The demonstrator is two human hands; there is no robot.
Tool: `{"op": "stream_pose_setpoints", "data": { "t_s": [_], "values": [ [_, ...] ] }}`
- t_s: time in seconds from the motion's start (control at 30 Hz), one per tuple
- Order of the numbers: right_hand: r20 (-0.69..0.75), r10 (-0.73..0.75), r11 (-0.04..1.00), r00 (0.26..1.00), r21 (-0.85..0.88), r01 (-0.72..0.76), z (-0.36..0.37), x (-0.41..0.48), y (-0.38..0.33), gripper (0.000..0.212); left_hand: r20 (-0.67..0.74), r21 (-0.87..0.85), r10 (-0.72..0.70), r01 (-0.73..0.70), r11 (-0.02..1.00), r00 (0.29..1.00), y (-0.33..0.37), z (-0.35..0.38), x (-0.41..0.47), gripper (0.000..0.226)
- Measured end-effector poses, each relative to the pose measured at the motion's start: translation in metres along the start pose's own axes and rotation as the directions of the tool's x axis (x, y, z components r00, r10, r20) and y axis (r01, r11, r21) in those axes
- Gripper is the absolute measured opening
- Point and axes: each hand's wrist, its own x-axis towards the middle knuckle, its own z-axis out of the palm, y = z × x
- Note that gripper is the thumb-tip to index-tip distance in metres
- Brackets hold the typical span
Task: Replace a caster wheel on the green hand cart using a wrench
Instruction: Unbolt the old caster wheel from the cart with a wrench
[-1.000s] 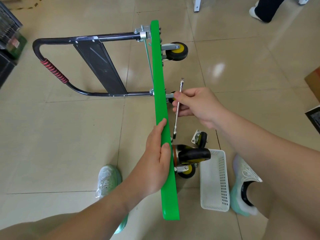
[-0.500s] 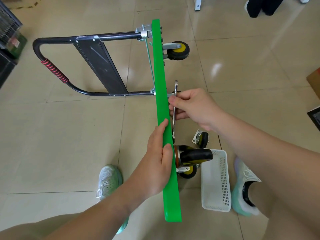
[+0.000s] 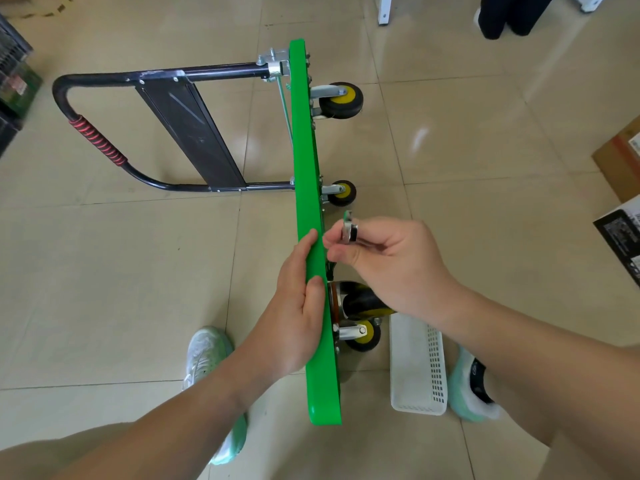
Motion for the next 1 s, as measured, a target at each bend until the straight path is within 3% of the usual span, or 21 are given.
{"op": "stream_pose_setpoints", "data": {
  "t_s": [0.17, 0.3, 0.5, 0.77, 1.0],
  "values": [
    [-0.135, 0.035, 0.998, 0.99, 0.054, -0.028, -0.012, 0.021, -0.009, 0.018, 0.014, -0.002, -0.045, 0.045, 0.999, 0.999, 0.001, 0.001, -0.001, 0.058],
    [-0.179, 0.212, 0.969, 0.961, 0.164, -0.183, -0.022, 0.047, -0.006, 0.012, 0.02, -0.002, -0.041, 0.041, 0.999, 0.999, 0.0, 0.0, -0.002, 0.057],
    [-0.139, 0.357, 0.929, 0.924, 0.156, -0.336, -0.02, 0.07, 0.014, 0.005, 0.039, -0.008, -0.034, 0.035, 0.999, 0.999, 0.0, -0.002, -0.001, 0.056],
    [-0.025, 0.464, 0.884, 0.886, 0.086, -0.46, -0.01, 0.086, 0.036, 0.013, 0.028, -0.032, -0.018, 0.019, 0.999, 0.999, -0.002, -0.002, 0.001, 0.057],
    [-0.047, 0.445, 0.892, 0.894, 0.108, -0.438, -0.008, 0.081, 0.033, 0.016, 0.03, -0.037, -0.015, 0.016, 0.999, 0.999, -0.003, -0.003, 0.001, 0.056]
  ]
}}
